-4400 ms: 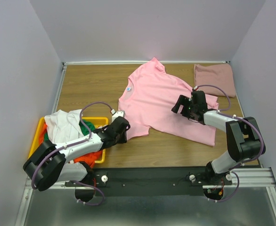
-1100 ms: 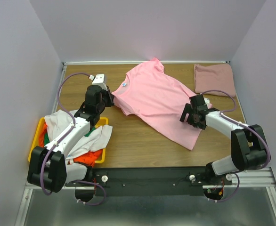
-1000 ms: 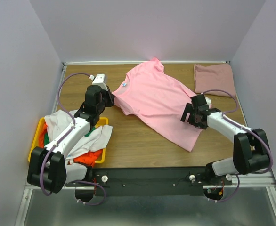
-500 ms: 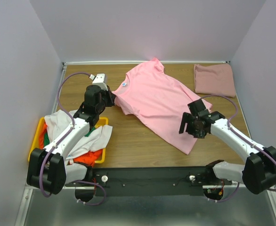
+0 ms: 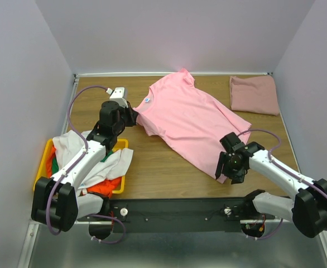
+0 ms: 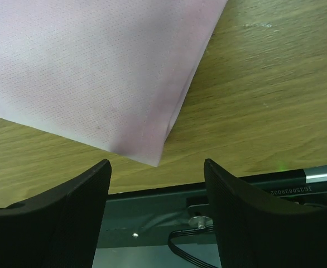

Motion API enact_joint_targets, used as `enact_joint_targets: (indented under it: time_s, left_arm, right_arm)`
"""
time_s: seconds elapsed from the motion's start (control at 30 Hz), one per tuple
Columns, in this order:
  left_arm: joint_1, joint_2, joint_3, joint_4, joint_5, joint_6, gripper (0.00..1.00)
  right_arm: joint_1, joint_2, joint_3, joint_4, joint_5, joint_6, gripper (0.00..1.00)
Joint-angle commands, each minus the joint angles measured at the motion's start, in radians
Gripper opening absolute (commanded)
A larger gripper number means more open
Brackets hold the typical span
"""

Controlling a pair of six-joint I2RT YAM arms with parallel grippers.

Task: Fold and stack the t-shirts
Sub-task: Fold the tshirt

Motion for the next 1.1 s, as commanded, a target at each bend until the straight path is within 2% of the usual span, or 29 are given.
enact_joint_targets:
  time_s: [0.0,0.17,0.83,0.9,1.07]
  left_arm:
    - [0.007,-0.031,-0.018,0.031,0.033,0.009,0.0]
    - [0.007,-0.034,-0.014,0.029,0.045,0.007,0.0]
    - [0.007,-0.039,-0.021,0.031,0.058,0.004,0.0]
    - [0.005,-0.04,-0.02,0.032,0.059,0.004,0.0]
    - [0.005,-0.039,-0.02,0.032,0.064,0.004,0.0]
  right_arm:
    - [0.01,-0.024,-0.005,-0.033,0.025,0.047,0.73]
    - [0.014,-0.016,-0.017,-0.005,0.027,0.055,0.68]
    - [0.065,-0.003,-0.069,0.085,0.071,0.133,0.57]
    - [0.066,-0.007,-0.074,0.093,0.073,0.137,0.55]
    - [0.079,-0.007,-0.104,0.123,0.05,0.159,0.4]
